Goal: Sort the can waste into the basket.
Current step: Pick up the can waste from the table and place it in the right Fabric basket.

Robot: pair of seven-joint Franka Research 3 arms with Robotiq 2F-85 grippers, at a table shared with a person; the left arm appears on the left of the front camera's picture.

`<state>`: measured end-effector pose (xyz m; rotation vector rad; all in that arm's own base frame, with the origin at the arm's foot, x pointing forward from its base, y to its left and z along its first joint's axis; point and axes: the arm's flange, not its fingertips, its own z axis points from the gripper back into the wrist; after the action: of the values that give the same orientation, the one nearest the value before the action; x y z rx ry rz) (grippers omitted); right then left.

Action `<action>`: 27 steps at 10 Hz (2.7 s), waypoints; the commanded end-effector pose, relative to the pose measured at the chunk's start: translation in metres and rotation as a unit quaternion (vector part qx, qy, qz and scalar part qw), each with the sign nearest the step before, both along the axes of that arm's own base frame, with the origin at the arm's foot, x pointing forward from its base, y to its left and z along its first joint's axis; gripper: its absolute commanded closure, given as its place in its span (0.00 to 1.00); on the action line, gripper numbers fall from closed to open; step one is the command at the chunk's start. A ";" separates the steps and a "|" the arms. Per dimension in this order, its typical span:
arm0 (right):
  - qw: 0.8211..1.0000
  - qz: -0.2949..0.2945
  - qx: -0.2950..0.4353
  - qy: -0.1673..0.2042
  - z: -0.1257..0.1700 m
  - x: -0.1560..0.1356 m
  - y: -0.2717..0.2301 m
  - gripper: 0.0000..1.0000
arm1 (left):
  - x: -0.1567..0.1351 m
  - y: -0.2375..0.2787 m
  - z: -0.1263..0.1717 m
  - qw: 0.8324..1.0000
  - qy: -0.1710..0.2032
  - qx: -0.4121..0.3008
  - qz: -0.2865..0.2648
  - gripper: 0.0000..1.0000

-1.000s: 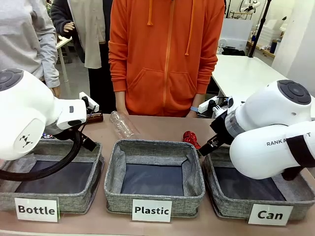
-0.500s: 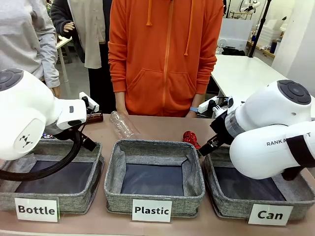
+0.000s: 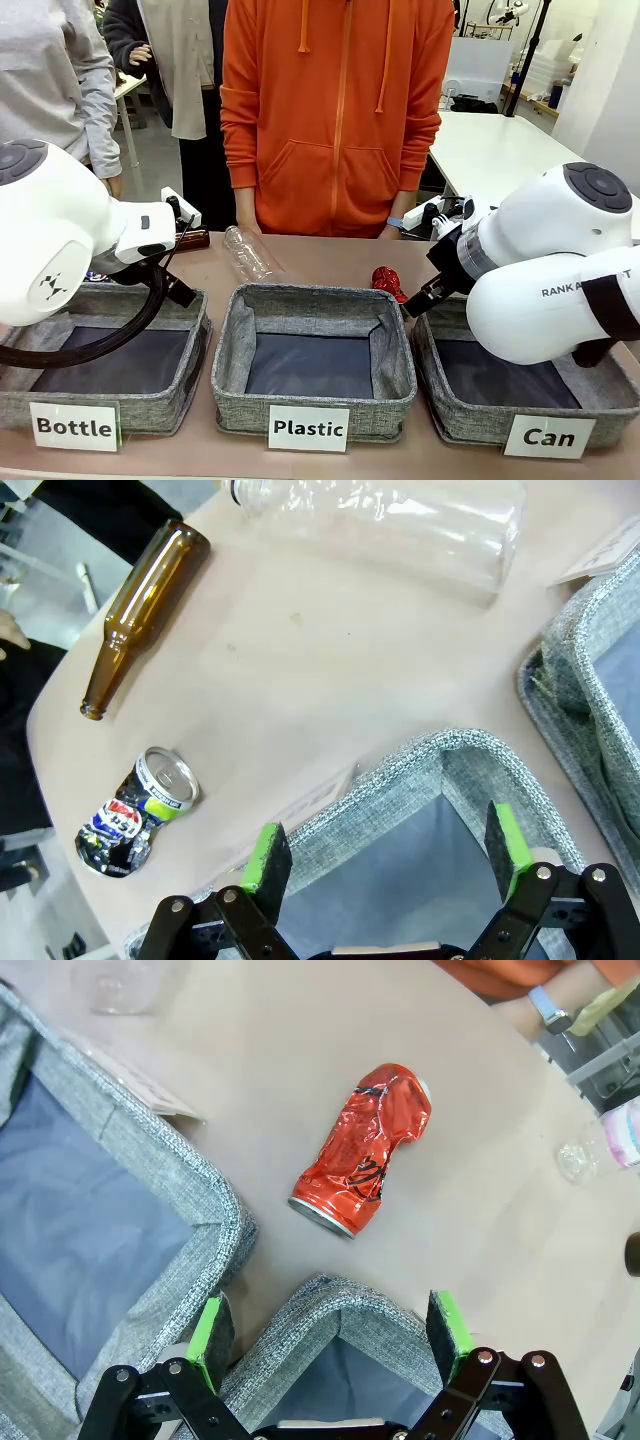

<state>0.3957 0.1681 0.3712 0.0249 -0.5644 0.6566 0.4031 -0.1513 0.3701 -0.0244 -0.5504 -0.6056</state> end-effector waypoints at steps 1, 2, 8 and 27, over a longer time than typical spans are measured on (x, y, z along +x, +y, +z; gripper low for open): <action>1.000 0.000 0.000 0.000 0.000 0.000 0.000 0.00 | 0.000 0.000 0.000 1.000 0.000 0.000 0.000 0.00; 1.000 0.000 0.000 0.000 0.000 0.000 0.000 0.00 | 0.000 0.000 0.000 1.000 0.000 0.000 0.000 0.00; 0.999 0.006 0.028 0.017 0.032 -0.004 -0.009 0.00 | -0.019 0.000 0.031 0.999 0.011 -0.022 -0.032 0.00; 0.731 -0.180 0.646 0.125 0.096 -0.145 -0.388 0.00 | -0.101 0.317 0.109 0.727 0.038 -0.684 0.030 0.00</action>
<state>0.2530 -0.2219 0.4584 1.2906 -0.6150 -0.2655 0.3101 0.1606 0.4778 -1.4519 -0.7988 0.0302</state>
